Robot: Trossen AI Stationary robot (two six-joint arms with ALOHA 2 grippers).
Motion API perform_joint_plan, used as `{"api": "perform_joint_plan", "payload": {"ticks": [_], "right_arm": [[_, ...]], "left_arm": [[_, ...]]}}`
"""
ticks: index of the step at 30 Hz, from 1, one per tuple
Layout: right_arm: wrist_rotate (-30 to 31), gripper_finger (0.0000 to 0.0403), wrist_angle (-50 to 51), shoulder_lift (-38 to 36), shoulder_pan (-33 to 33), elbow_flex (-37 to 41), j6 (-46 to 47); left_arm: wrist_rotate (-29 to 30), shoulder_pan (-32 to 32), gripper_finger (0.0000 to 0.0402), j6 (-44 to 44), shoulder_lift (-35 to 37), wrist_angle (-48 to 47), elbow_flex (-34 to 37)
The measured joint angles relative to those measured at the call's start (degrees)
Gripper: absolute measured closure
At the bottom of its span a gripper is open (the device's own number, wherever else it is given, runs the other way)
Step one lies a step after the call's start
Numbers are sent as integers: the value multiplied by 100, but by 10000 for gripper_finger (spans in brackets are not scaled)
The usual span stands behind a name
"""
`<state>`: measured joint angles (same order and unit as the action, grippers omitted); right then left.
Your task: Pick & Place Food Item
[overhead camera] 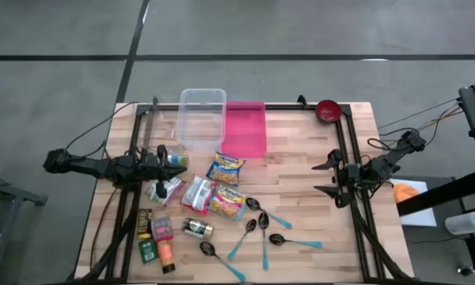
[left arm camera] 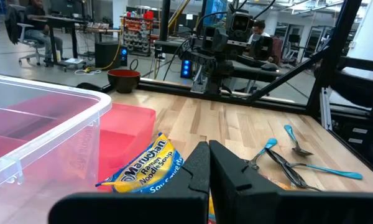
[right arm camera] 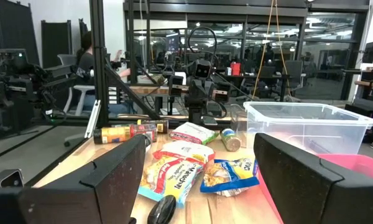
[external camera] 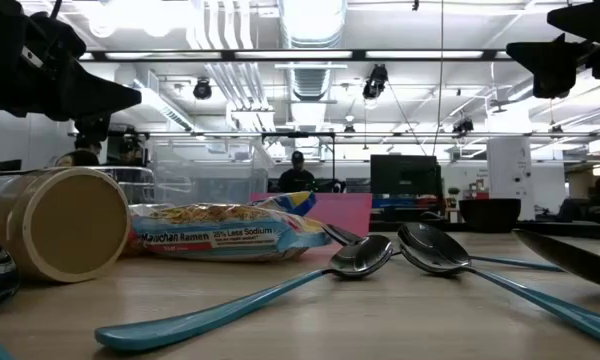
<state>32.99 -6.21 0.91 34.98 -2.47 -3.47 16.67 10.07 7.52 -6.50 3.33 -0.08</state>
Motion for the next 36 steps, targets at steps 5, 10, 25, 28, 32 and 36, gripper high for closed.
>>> {"api": "perform_joint_plan", "payload": {"ticks": [5, 10, 25, 28, 32, 36], "right_arm": [[0, 104, 1, 0, 0, 1, 0], [0, 104, 0, 0, -1, 1, -6], [0, 104, -1, -2, -2, 1, -8], [0, 104, 0, 0, -2, 0, 5], [2, 104, -5, -1, -1, -1, 7], [-2, 104, -42, -2, -2, 1, 500]], "left_arm": [[-1, 0, 401, 0, -1, 1, 0], [-1, -2, 401, 1, -1, 1, 0], [2, 0, 401, -2, 0, 2, 0], [-1, -2, 401, 0, 0, 0, 0], [-1, 0, 401, -1, 0, 1, 0], [-1, -1, 401, 0, 0, 0, 0]]}}
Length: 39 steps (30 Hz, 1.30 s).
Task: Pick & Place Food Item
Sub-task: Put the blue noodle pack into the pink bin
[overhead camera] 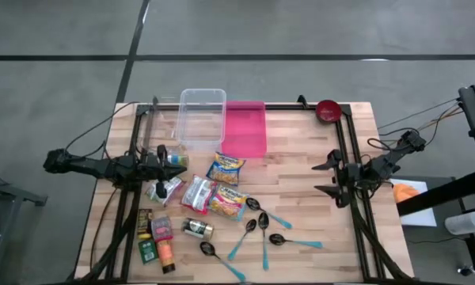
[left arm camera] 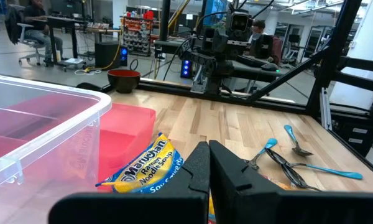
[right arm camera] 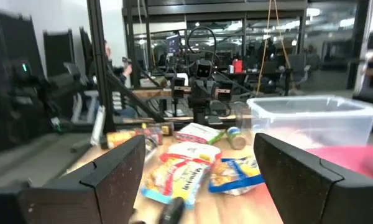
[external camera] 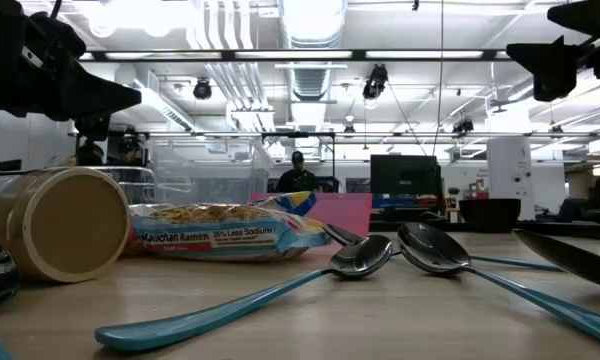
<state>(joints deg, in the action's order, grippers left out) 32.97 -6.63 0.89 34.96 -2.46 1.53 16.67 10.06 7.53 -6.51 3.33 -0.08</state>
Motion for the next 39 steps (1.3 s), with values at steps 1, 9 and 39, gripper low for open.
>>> {"api": "perform_joint_plan", "payload": {"ticks": [1, 9, 39], "right_arm": [[0, 104, -32, 2, 0, 0, 203], [2, 104, -901, 2, 0, -2, -210], [1285, 104, -1192, 1905, -93, -1405, -1169]], "left_arm": [[0, 1, 401, -1, 0, 2, 0], [2, 1, 401, 0, -2, 0, 0], [0, -1, 401, 0, 0, 2, 0]]}}
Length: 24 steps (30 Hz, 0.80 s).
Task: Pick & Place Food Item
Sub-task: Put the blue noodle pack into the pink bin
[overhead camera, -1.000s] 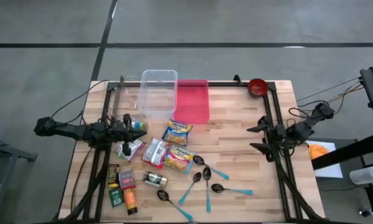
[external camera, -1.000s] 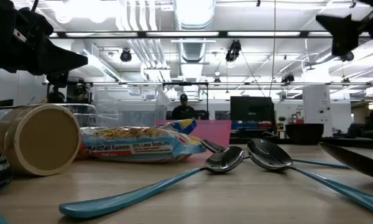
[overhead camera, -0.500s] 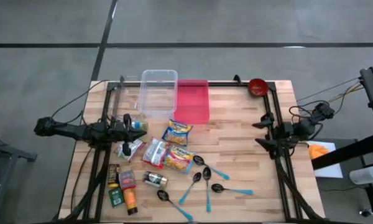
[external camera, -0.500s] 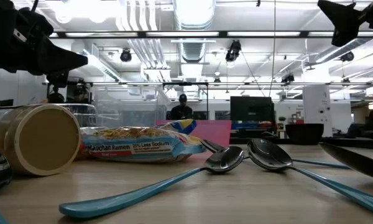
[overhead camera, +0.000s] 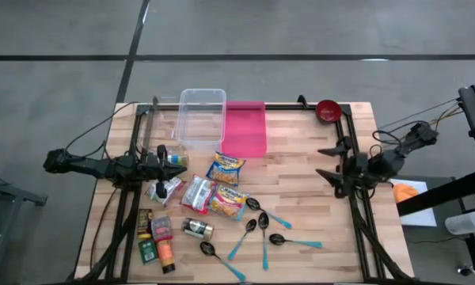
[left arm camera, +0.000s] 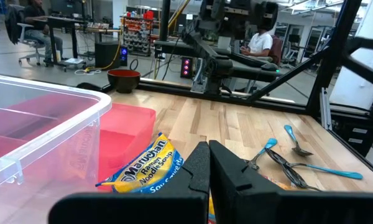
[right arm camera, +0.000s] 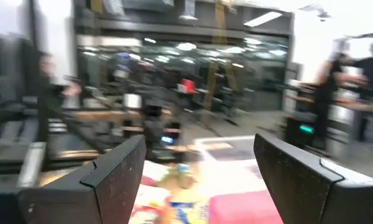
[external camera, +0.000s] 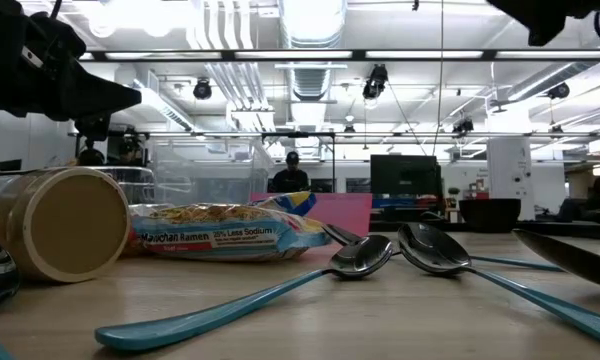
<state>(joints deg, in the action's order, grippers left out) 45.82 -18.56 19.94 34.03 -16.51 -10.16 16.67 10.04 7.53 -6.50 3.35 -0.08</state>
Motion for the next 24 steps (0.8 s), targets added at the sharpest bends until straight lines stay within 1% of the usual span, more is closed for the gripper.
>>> {"api": "perform_joint_plan", "payload": {"ticks": [2, 6, 9, 11, 14, 16, 21, 23, 24], "right_arm": [[250, 104, -58, 393, -107, -202, 103], [214, 104, -61, 1178, -437, -647, 537], [217, 104, -73, 1824, -806, -1019, 935], [215, 104, -59, 2239, -1098, -1228, 1304], [172, 104, 43, 2864, -1569, -1510, 2091], [-83, 104, 201, 3296, -1850, -1623, 2503], [-1234, 104, 160, 4435, -2406, -1891, 3247], [-1447, 104, 122, 4885, -2525, -2047, 3291], [-1456, 104, 105, 5104, -2546, -2143, 3299]], "left_arm": [[0, 0, 401, -2, 0, -2, 0], [0, 2, 401, 0, -2, -2, 0], [0, 0, 401, 0, -2, -1, 0], [0, 0, 401, 0, -2, -2, 0], [0, 2, 401, 0, -2, -2, 0], [0, 1, 401, -2, -2, 0, 0], [0, 1, 401, -1, -1, 0, 0], [0, 2, 401, 0, -2, -1, 0], [0, 1, 401, 0, -2, -1, 0]]}}
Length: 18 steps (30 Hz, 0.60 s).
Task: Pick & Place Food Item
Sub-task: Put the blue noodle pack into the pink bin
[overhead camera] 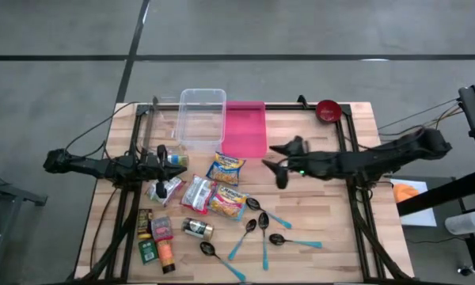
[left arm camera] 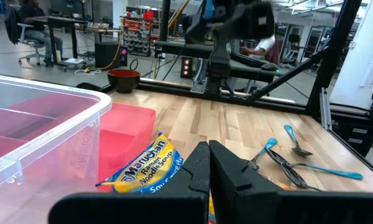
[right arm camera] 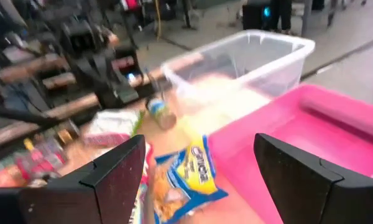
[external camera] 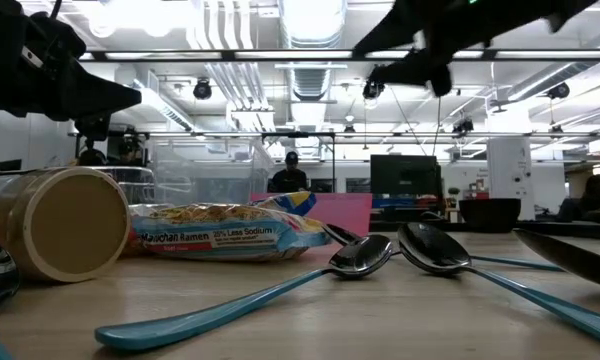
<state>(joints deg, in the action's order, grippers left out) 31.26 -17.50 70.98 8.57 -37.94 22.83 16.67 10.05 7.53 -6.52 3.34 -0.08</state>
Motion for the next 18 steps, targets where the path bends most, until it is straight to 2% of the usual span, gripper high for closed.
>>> {"api": "perform_joint_plan", "payload": {"ticks": [7, 14, 18], "right_arm": [[334, 104, -101, 848, 4, -530, 459], [449, 104, -74, 1305, -1, -489, 2277], [417, 104, -116, 1544, -18, -485, 2480]], "left_arm": [[0, 1, 401, 0, 0, -1, 0], [0, -1, 401, 0, -1, -1, 0], [0, 0, 401, -1, -1, 0, 0]]}}
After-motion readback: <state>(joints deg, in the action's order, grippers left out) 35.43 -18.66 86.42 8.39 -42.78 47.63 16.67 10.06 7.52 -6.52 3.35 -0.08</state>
